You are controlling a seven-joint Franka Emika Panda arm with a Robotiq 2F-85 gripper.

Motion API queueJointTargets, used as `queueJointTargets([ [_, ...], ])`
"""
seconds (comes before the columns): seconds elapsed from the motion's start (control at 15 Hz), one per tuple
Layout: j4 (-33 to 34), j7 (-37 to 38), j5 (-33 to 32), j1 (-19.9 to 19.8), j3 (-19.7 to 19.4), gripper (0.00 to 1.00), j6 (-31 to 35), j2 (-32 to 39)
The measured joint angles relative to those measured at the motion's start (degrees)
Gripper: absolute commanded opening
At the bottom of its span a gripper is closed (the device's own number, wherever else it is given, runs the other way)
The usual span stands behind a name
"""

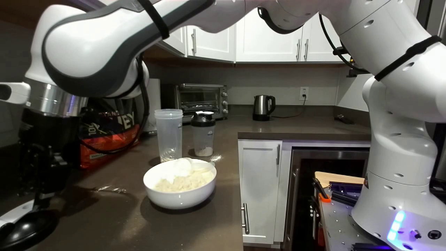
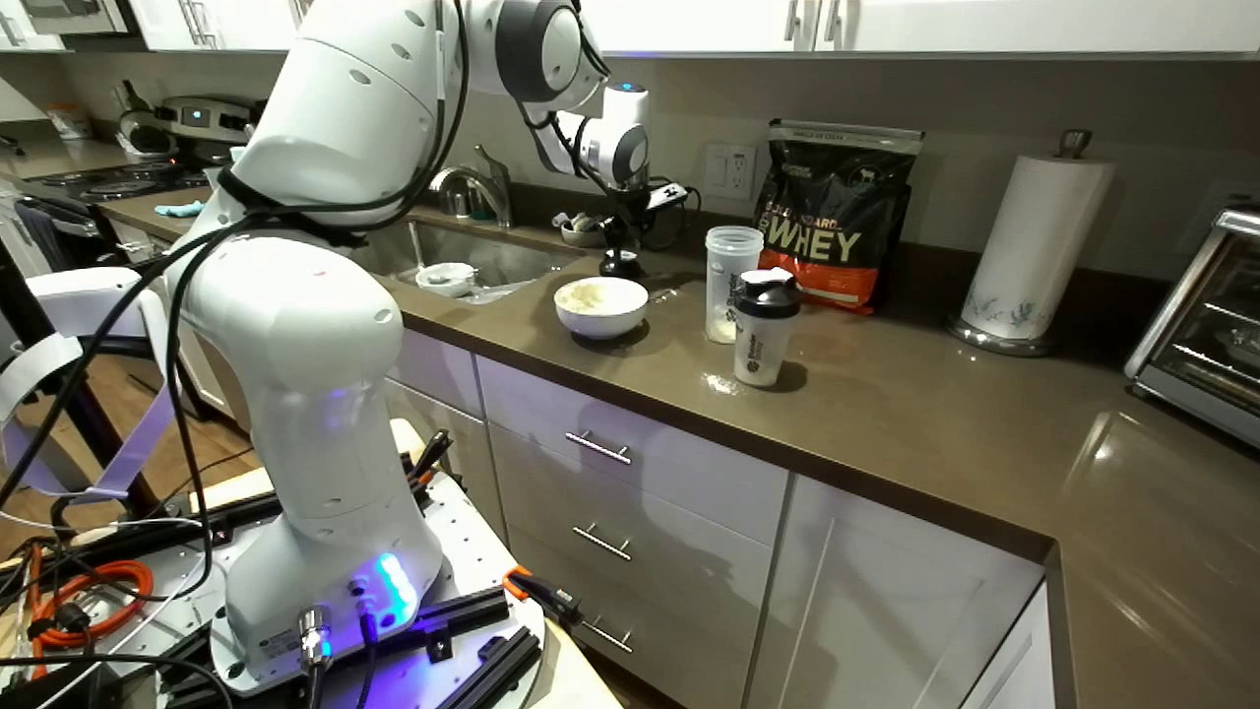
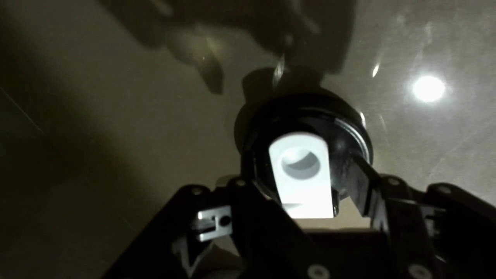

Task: Pick the lid on the counter and put it on the bigger cup

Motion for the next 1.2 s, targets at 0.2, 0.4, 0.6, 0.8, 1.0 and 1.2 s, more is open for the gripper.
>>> queueJointTargets([
  [0.2, 0.05, -0.50, -0.05, 0.00, -0.01, 0.13, -0.23, 0.18],
  [0.4, 0.72, -0.94, -0.07, 0.01, -0.02, 0.20, -0.61, 0.18],
  [0.6, 1.20, -1.52, -0.07, 0.01, -0.05, 0.05, -1.41, 0.20],
  [0.8, 1.21, -1.89, -0.07, 0.01, -0.09, 0.29, -2.22, 0.31],
  [1.0, 1.22, -1.96, -0.07, 0.01, -0.15, 0.43, -2.33, 0.32],
  [1.2, 1.21, -1.99, -0.07, 0.02, -0.17, 0.63, -2.43, 0.42],
])
